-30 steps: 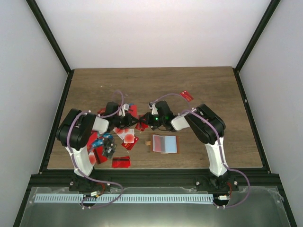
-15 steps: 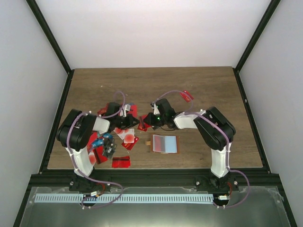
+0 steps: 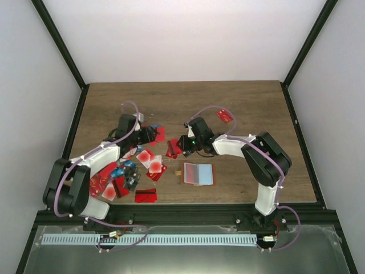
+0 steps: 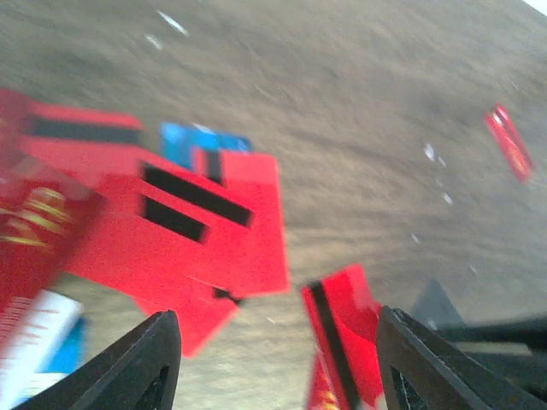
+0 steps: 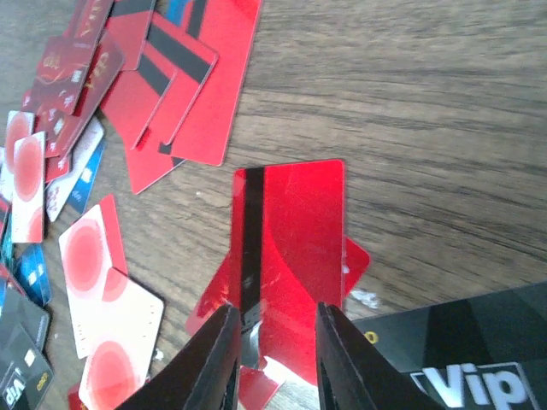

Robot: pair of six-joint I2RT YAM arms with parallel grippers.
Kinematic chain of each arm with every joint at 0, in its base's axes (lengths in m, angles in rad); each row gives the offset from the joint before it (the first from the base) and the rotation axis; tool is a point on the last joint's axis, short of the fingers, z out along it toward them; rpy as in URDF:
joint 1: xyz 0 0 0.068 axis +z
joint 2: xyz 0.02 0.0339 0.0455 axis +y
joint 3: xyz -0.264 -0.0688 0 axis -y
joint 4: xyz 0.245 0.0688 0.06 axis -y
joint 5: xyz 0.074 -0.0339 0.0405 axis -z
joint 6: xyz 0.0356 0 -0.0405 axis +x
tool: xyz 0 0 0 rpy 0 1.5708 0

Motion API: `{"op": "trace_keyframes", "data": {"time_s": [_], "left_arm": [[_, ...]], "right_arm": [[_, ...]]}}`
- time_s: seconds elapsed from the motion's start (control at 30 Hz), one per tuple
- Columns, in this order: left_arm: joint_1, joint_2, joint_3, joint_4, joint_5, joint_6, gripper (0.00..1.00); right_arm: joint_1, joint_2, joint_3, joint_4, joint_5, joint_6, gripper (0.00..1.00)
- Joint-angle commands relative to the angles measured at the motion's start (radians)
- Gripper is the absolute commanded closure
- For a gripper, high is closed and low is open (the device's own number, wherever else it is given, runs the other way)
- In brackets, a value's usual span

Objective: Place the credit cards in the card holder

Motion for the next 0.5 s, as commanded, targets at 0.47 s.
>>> {"op": "trace_keyframes", "data": {"time_s": [0.47], "left_arm": [[0.37, 0.219, 0.251, -0.237, -0.24, 0.205, 0.31]], "right_arm": [[0.121, 0.304, 0.385, 0.199, -0.249, 0.405, 0.55]]}}
